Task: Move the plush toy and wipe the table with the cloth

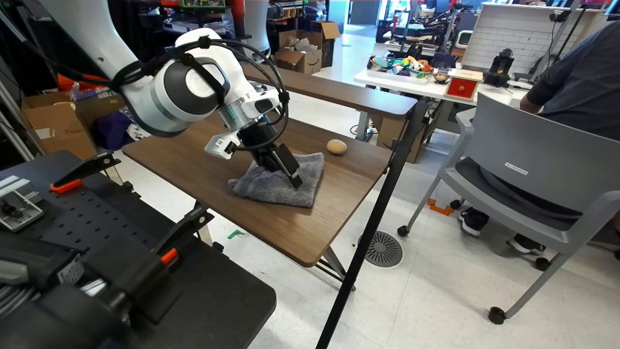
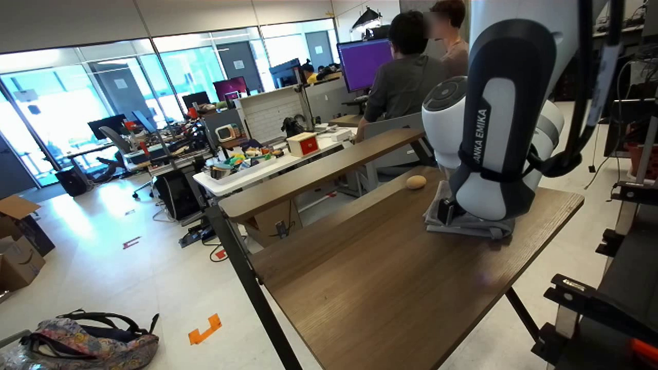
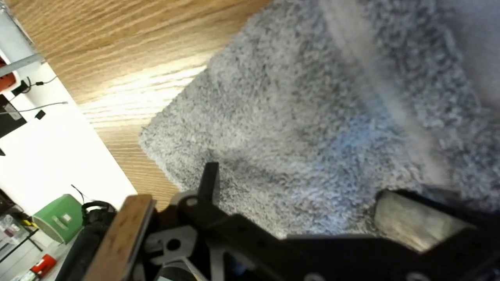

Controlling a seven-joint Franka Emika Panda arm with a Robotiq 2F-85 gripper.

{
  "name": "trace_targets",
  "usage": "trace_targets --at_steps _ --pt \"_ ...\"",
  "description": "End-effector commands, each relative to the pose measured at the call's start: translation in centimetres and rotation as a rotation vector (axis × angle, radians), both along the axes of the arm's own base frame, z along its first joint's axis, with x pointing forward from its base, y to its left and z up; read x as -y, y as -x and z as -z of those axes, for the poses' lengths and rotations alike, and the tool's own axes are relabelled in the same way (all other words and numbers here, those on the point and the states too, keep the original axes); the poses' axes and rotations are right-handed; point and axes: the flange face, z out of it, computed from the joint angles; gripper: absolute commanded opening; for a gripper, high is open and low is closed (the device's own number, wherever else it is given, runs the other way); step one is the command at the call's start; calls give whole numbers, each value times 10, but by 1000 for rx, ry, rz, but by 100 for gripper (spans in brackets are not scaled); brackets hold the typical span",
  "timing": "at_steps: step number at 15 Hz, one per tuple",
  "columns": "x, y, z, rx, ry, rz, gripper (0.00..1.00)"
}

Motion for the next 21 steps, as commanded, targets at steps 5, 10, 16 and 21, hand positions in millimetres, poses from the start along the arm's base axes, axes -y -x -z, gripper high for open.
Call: trace_targets --at_steps 5,10,16,21 --pt "20 28 29 -115 -134 81 100" --pt "28 10 2 -37 -162 84 100" --pt "52 -6 14 -49 -137 177 100" --pt "102 -22 33 -14 -67 354 100"
